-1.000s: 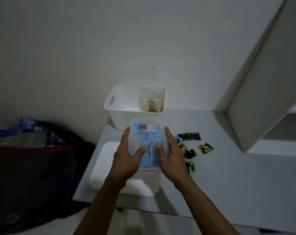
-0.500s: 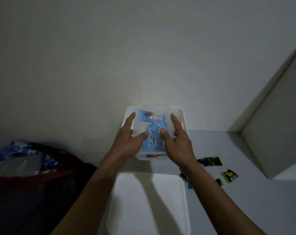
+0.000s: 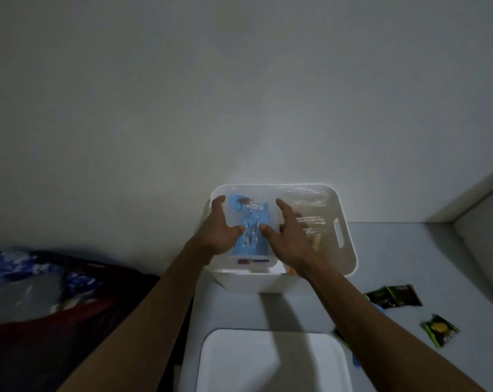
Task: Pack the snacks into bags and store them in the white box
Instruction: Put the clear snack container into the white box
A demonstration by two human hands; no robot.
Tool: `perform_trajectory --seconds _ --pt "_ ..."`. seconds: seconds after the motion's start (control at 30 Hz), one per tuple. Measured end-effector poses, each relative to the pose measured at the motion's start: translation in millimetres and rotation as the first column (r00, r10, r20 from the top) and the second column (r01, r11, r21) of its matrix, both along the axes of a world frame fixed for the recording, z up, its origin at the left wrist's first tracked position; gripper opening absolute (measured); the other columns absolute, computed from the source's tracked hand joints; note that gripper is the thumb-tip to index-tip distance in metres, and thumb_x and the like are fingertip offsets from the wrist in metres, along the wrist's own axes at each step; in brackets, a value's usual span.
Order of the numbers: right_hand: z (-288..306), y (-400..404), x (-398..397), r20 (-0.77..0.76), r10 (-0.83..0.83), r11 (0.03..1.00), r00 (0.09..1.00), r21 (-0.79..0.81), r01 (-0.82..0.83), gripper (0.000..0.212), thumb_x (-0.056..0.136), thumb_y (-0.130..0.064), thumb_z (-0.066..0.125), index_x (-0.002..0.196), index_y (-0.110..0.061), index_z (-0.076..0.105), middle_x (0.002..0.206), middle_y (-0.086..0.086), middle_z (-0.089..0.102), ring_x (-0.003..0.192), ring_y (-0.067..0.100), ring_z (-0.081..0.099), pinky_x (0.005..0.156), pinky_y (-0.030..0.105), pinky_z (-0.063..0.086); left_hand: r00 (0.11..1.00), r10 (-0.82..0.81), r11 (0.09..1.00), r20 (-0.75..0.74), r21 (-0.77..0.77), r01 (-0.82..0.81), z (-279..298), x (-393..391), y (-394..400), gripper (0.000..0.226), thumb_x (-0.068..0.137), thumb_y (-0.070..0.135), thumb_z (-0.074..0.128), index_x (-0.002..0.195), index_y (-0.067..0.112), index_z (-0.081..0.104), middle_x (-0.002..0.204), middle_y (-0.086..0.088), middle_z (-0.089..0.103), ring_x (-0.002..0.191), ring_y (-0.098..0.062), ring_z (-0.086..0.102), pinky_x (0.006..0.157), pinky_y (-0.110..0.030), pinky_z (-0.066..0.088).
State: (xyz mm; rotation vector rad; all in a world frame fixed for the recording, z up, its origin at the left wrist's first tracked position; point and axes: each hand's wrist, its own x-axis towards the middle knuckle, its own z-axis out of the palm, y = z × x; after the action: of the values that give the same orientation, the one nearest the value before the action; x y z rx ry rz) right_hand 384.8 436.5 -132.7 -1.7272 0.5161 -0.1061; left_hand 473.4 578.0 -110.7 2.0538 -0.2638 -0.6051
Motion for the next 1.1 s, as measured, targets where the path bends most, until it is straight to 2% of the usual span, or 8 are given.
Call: perform_trajectory --seconds 0.13,0.23,0.33,0.47,0.63,0.8,1.0,1.1 --pt "-30.5 -5.9 17.8 -0.144 0.086 0.996 0.986 0.038 -0.081 0.074 0.093 -0.015 0.062 0.150 -0.026 0.016 0.136 0.000 0.050 0.107 0.014 0.057 0.092 0.040 0.056 0.998 -0.030 0.988 -0.060 0.148 0.039 -37.3 13.5 -7.4 0.092 0.088 0.008 0.066 0.152 0.018 0.001 0.148 -0.014 0.035 0.127 -0.030 0.047 0.106 -0.045 0.044" --pt "-44.5 -8.2 29.2 -0.191 0.148 0.989 0.970 0.044 -0.142 0.076 0.093 -0.010 0.062 0.150 -0.020 0.014 0.130 -0.003 0.044 0.108 0.010 0.049 0.088 0.027 0.050 0.991 -0.041 0.974 -0.130 0.217 0.069 -54.3 22.3 -16.2 0.092 0.090 0.003 0.063 0.152 0.012 -0.005 0.149 -0.015 0.031 0.130 -0.029 0.043 0.101 -0.033 0.040" --pt "-58.2 -9.5 38.7 -0.233 0.156 0.988 0.960 0.040 -0.151 0.076 0.092 -0.005 0.062 0.148 -0.018 0.014 0.131 0.001 0.044 0.107 0.009 0.049 0.080 0.022 0.049 0.981 -0.048 0.966 -0.189 0.239 0.094 -66.5 29.0 -21.5 0.092 0.091 0.001 0.060 0.151 0.014 -0.009 0.144 -0.017 0.037 0.123 -0.029 0.049 0.101 -0.037 0.045" --pt "-74.8 -10.2 50.3 -0.282 0.148 0.989 0.948 0.037 -0.143 0.083 0.089 0.001 0.062 0.148 -0.019 0.006 0.139 0.009 0.043 0.122 0.022 0.051 0.097 0.037 0.051 0.979 -0.057 0.953 -0.197 0.282 0.112 -79.3 36.5 -24.9 0.093 0.092 0.004 0.061 0.150 0.016 -0.011 0.135 -0.018 0.044 0.104 -0.023 0.052 0.095 -0.037 0.049" --pt "-84.9 -11.2 59.6 -0.313 0.171 0.981 0.934 -0.031 -0.190 0.093 0.086 0.003 0.065 0.149 -0.013 -0.002 0.142 0.011 0.037 0.129 0.024 0.044 0.094 0.027 0.043 0.987 -0.035 0.942 -0.160 0.326 0.086 -91.1 41.6 -27.7 0.096 0.090 0.006 0.063 0.150 0.023 -0.009 0.114 -0.013 0.048 0.096 -0.024 0.056 0.091 -0.041 0.053" --pt "-85.3 -13.5 58.2 -0.296 0.191 0.972 0.936 -0.075 -0.222 0.092 0.085 0.002 0.068 0.149 -0.010 0.003 0.140 0.008 0.036 0.117 0.010 0.041 0.089 0.016 0.039 0.995 -0.010 0.939 -0.095 0.341 0.042 -90.5 37.9 -29.6 0.091 0.089 0.006 0.063 0.151 0.021 -0.002 0.130 -0.016 0.048 0.107 -0.027 0.056 0.092 -0.040 0.051" --pt "-65.9 -10.3 43.7 -0.300 0.199 0.955 0.933 -0.155 -0.254 0.091 0.083 -0.009 0.072 0.149 -0.015 0.010 0.136 0.009 0.045 0.123 0.026 0.051 0.091 0.028 0.045 0.993 0.020 0.951 0.117 0.305 -0.055 -67.4 15.3 -33.1 0.075 0.088 0.006 0.066 0.149 0.011 0.022 0.138 -0.016 0.046 0.126 -0.029 0.049 0.092 -0.025 0.039" --pt "-42.0 -8.6 29.7 -0.309 0.151 0.956 0.939 -0.196 -0.219 0.079 0.086 -0.017 0.070 0.148 -0.015 0.021 0.136 0.009 0.050 0.124 0.029 0.052 0.097 0.036 0.045 0.977 0.015 0.958 0.210 0.275 -0.074 -41.6 0.8 -26.3 0.071 0.089 0.009 0.066 0.148 0.008 0.028 0.140 -0.017 0.049 0.128 -0.030 0.049 0.099 -0.030 0.041"
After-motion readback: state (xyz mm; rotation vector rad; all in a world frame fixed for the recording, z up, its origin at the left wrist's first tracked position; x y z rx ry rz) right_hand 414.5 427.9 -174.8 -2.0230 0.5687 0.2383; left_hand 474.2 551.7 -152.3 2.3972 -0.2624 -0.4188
